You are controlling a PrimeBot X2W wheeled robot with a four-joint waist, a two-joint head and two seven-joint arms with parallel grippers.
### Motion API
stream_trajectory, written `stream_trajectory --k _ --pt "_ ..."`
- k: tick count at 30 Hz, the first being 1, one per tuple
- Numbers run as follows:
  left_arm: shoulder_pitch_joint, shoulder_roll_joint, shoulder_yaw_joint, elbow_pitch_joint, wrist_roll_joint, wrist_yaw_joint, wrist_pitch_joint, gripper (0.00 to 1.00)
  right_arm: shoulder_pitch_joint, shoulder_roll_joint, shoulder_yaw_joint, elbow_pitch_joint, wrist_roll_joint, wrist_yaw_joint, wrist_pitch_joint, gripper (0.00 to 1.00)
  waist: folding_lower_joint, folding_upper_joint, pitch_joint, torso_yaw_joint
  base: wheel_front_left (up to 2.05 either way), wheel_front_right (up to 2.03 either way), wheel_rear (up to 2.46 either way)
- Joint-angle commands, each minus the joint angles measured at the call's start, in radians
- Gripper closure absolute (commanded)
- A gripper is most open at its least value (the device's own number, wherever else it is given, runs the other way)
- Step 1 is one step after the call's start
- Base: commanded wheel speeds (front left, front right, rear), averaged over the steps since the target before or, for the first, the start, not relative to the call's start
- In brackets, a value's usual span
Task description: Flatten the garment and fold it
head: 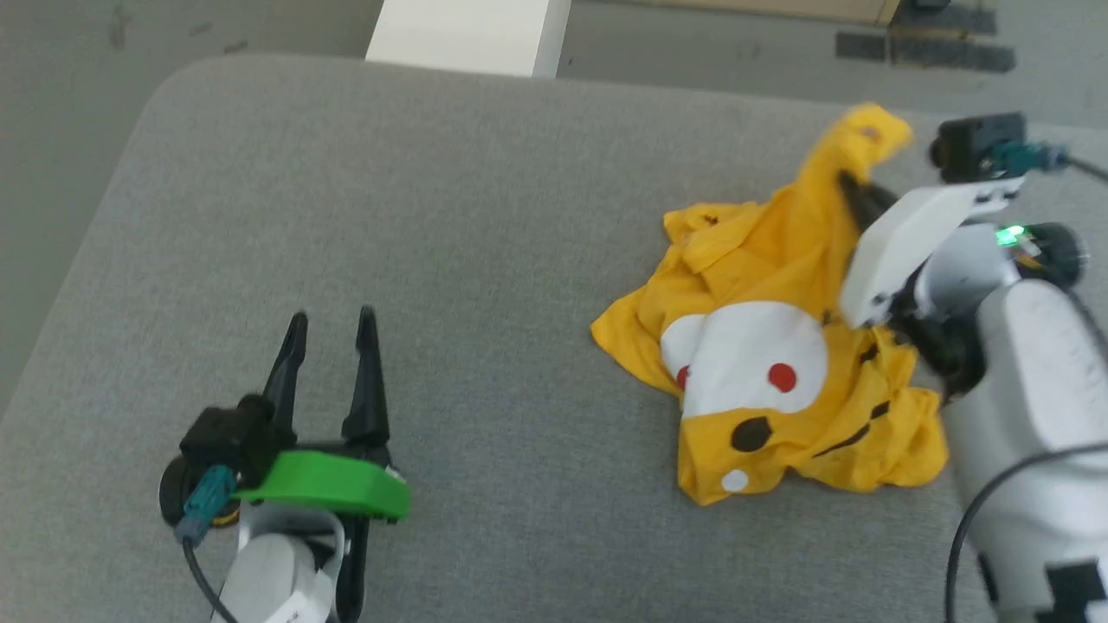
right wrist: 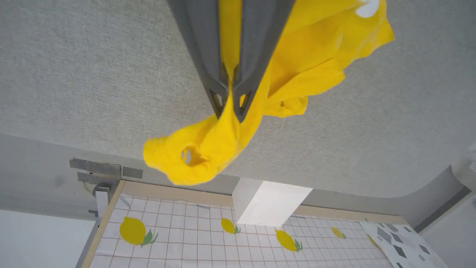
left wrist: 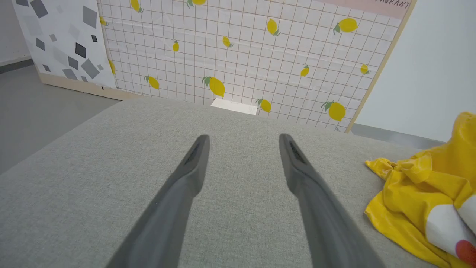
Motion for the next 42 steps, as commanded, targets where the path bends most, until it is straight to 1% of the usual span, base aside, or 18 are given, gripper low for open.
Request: stream_trajectory --k 1,3,6,10,12,14,16,18,21,22,23,24,28,30,34,36,39,42 --pt "0.023 -0.004 0.009 0.004 0.019 -0.004 -0.004 0.0 0.047 0.007 0.043 -0.056 0.04 -0.001 -0.016 1.0 -0.0001 0.0 -0.105 -0.072 0.0 0.0 0.0" --pt "0.045 -0.004 0.02 0.008 0.028 -0.01 -0.004 0.0 0.121 0.014 0.113 -0.183 0.151 -0.001 -0.004 1.0 -0.0001 0.0 -0.141 -0.091 0.0 0.0 0.0" --pt "0.074 -0.004 0.036 0.01 0.037 -0.016 -0.004 0.0 0.266 -0.024 0.22 -0.419 0.305 -0.001 0.085 1.0 -0.0001 0.0 -0.179 -0.116 0.0 0.0 0.0" --pt "0.1 -0.004 0.048 0.01 0.046 -0.024 -0.004 0.0 0.48 -0.123 0.316 -0.672 0.406 -0.001 0.248 1.0 -0.0001 0.0 -0.205 -0.141 0.0 0.0 0.0" --pt "0.106 -0.004 0.053 0.013 0.05 -0.029 -0.004 0.0 0.589 -0.163 0.343 -0.744 0.426 -0.001 0.328 1.0 -0.0001 0.0 -0.212 -0.15 0.0 0.0 0.0" --pt "0.11 -0.004 0.057 0.01 0.052 -0.032 -0.004 0.0 0.69 -0.198 0.359 -0.774 0.422 -0.001 0.407 1.0 -0.0001 0.0 -0.213 -0.158 0.0 0.0 0.0" --pt "0.114 -0.004 0.058 0.009 0.052 -0.033 -0.004 0.0 0.783 -0.209 0.36 -0.774 0.413 -0.001 0.48 1.0 -0.0001 0.0 -0.215 -0.163 0.0 0.0 0.0" --pt "0.115 -0.004 0.058 0.01 0.053 -0.035 -0.004 0.0 0.85 -0.222 0.354 -0.761 0.372 -0.001 0.546 1.0 -0.0001 0.0 -0.213 -0.168 0.0 0.0 0.0" --pt "0.113 -0.004 0.057 0.013 0.055 -0.038 -0.004 0.0 0.917 -0.2 0.312 -0.737 0.308 -0.001 0.6 1.0 -0.0001 0.0 -0.21 -0.173 0.0 0.0 0.0" --pt "0.112 -0.004 0.056 0.016 0.055 -0.039 -0.004 0.0 0.924 -0.18 0.287 -0.738 0.277 -0.001 0.586 0.86 -0.0001 0.0 -0.207 -0.175 0.0 0.0 0.0" --pt "0.11 -0.004 0.054 0.017 0.056 -0.04 -0.004 0.0 0.925 -0.161 0.269 -0.743 0.254 -0.001 0.563 0.58 -0.0001 0.0 -0.204 -0.176 0.0 0.0 0.0" --pt "0.107 -0.004 0.051 0.019 0.056 -0.041 -0.004 0.0 0.925 -0.135 0.246 -0.747 0.231 -0.001 0.53 0.0 -0.0001 0.0 -0.201 -0.178 0.0 0.0 0.0" --pt "0.089 -0.004 0.03 0.034 0.053 -0.043 -0.004 0.0 0.9 -0.05 0.175 -0.767 0.172 -0.001 0.357 0.0 -0.0001 0.0 -0.185 -0.187 0.0 0.0 0.0" --pt "0.071 -0.004 0.01 0.05 0.056 -0.044 -0.004 0.0 0.876 -0.002 0.124 -0.773 0.143 -0.001 0.238 0.0 -0.0001 0.0 -0.174 -0.196 0.0 0.0 0.0" --pt "0.009 -0.004 -0.056 0.103 0.064 -0.042 -0.004 0.0 0.812 0.051 0.035 -0.75 0.048 -0.001 -0.011 0.0 -0.0001 0.0 -0.144 -0.225 0.0 0.0 0.0" --pt "-0.035 -0.004 -0.087 0.149 0.068 -0.028 0.005 0.0 0.787 0.067 0.002 -0.725 0.011 -0.001 -0.098 0.0 -0.0001 0.0 -0.124 -0.241 0.0 0.0 0.0" --pt "-0.115 -0.004 -0.128 0.228 0.067 -0.004 0.067 0.0 0.756 0.08 -0.021 -0.684 -0.021 -0.001 -0.171 0.0 -0.0001 0.0 -0.093 -0.263 0.0 0.0 0.0" --pt "-0.203 -0.004 -0.153 0.324 0.074 0.029 0.18 0.0 0.729 0.085 -0.007 -0.644 -0.023 -0.001 -0.2 0.0 -0.0001 0.0 -0.062 -0.291 0.0 0.0 0.0"
